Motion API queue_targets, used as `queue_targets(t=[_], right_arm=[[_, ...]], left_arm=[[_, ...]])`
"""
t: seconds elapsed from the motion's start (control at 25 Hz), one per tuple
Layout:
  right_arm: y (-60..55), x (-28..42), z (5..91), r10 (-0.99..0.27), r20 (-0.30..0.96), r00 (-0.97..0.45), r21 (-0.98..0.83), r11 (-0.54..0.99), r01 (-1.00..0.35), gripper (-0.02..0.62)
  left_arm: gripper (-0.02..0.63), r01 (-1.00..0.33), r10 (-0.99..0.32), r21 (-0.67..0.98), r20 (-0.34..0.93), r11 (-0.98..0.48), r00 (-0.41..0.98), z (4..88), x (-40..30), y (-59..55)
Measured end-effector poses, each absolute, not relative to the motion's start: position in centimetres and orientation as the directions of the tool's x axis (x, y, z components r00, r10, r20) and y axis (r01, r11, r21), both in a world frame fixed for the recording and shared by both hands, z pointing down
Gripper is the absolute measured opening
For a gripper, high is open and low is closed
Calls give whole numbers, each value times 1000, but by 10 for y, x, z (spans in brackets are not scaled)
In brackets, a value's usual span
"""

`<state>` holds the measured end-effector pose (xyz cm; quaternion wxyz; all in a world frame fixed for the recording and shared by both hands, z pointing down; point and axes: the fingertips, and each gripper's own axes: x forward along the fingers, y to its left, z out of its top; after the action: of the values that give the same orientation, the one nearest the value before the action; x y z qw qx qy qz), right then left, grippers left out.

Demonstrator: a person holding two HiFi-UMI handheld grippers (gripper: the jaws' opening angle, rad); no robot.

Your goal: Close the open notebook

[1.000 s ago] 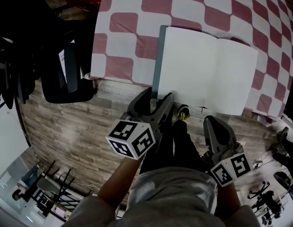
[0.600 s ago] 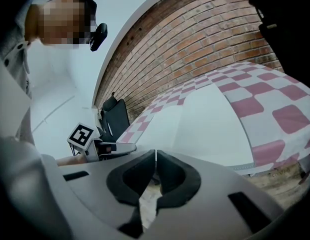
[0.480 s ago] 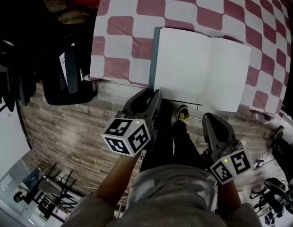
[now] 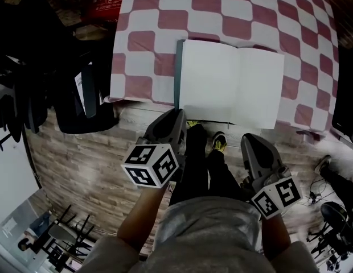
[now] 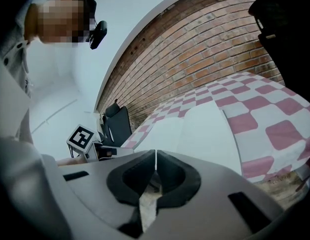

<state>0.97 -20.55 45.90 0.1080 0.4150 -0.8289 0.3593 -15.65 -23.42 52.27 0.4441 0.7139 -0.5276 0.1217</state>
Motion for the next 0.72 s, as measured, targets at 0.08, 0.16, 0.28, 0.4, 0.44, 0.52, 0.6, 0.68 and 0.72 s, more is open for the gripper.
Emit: queue_targets(t=[0.08,0.16,0.28,0.4,0.44,0.52,0.6,0.68,0.72], right_arm=[[-206,14,453,-623,467,-628,-502,398,-768,32],[-206,18,445,-637,455,-623,-498,398,-771,32],[-205,26,435,-656,437,-615,-488,401,-775,32],[-206,39,425,-681,421,-599,-469,403,-786,32],[-206,44,421,-691,414,-592,-462,401,-791,32],[-209,54,413,-710,400,-579,-449,399,-799,32],[-209,62,406,-723,392,-568,-434,399,-808,32],[-207,72,399,-737,389,-553,-420,392,-819,32],[-207,77,396,-745,386,-544,-415,387,-824,32]], left_arm=[[57,-863,-653,502,636,-56,412,515,-154,-234],[57,-864,-662,499,627,-65,411,507,-152,-235],[55,-867,-672,491,616,-81,412,495,-148,-235],[54,-871,-681,482,606,-97,412,483,-140,-236],[54,-871,-684,479,601,-105,413,479,-137,-236],[54,-872,-693,475,587,-123,418,469,-132,-239],[54,-870,-702,473,571,-141,424,460,-126,-239],[52,-868,-706,471,560,-160,434,453,-119,-237],[52,-866,-705,470,556,-170,440,449,-116,-237]])
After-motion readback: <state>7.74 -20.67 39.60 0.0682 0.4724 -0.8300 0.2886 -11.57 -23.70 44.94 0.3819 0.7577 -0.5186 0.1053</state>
